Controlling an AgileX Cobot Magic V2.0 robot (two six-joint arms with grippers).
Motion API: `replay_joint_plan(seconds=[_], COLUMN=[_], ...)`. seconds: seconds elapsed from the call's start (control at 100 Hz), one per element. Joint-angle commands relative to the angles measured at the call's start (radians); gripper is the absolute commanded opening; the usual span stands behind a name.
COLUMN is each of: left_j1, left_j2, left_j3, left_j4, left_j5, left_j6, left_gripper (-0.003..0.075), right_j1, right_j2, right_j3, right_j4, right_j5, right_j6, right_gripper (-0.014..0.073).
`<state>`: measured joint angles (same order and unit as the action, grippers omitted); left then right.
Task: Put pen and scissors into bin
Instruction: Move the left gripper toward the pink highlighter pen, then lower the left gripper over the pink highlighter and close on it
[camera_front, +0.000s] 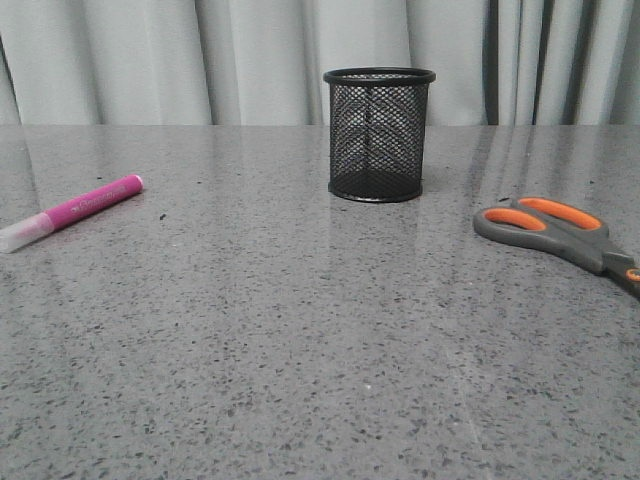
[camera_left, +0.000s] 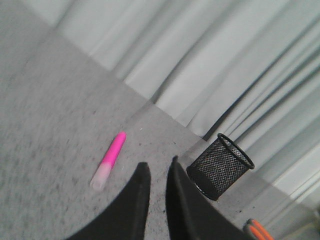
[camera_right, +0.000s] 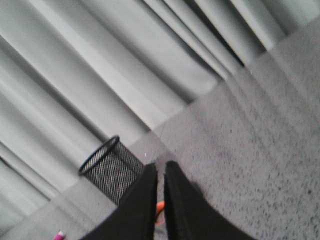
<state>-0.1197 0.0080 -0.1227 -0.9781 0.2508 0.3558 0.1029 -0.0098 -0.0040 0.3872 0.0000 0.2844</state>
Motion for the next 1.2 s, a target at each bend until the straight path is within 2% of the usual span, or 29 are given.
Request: replay_joint_plan(seconds=[0.0,0.09,0.17,0.29,0.43,0.56,0.73,0.869,1.009,1.189], left_j1=[-0.006,-0.006,-0.006,-0.044,-0.074,-0.111,-0.184,-0.250,-0.278,-0.278], left_j2=[0.077,0.207,0.337,0.498,0.664,0.819,1.035,1.202,1.340,1.450], left_j3=[-0.109,-0.203,-0.307,-0.432,-0.568,-0.694,-0.892,-1.016,-1.091,-1.113], left_j4=[0.003,0.048,0.142,0.238,0.408,0.561,0.721,0.814,0.916,0.959], left_j5=[-0.022,0.031,0.136,0.149,0.180,0.229,0.478,0.608,0.686,0.688], left_j6=[0.164,0.231,0.250,0.250,0.228,0.049,-0.104,-0.172,-0.259,-0.300], left_gripper=[0.0193,0.0257,0.0276,0.0274,0.0274,0.0274,0.0274,0.0274,0.0274,0.0274], right_j1=[-0.004,-0.004,-0.004,-0.004,-0.004,-0.004,-0.004,-0.004,-0.004,-0.004], right_j2=[-0.024,-0.015,-0.011,-0.011,-0.011,-0.011,-0.011,-0.011,-0.011,-0.011], right_j3=[-0.056,-0.078,-0.106,-0.126,-0.126,-0.126,-0.126,-0.126,-0.126,-0.126], right_j4=[0.001,0.001,0.001,-0.001,-0.001,-0.003,-0.003,-0.003,-0.003,-0.003], right_j5=[-0.007,0.054,0.125,0.162,0.168,0.194,0.215,0.215,0.222,0.274], right_j6=[0.000,0.000,-0.009,-0.058,-0.058,-0.060,-0.067,-0.067,-0.067,-0.067], right_gripper=[0.0130,0.0206,0.0240,0.0242,0.0242,0.0242,0.0242,0.0242,0.0242,0.0242])
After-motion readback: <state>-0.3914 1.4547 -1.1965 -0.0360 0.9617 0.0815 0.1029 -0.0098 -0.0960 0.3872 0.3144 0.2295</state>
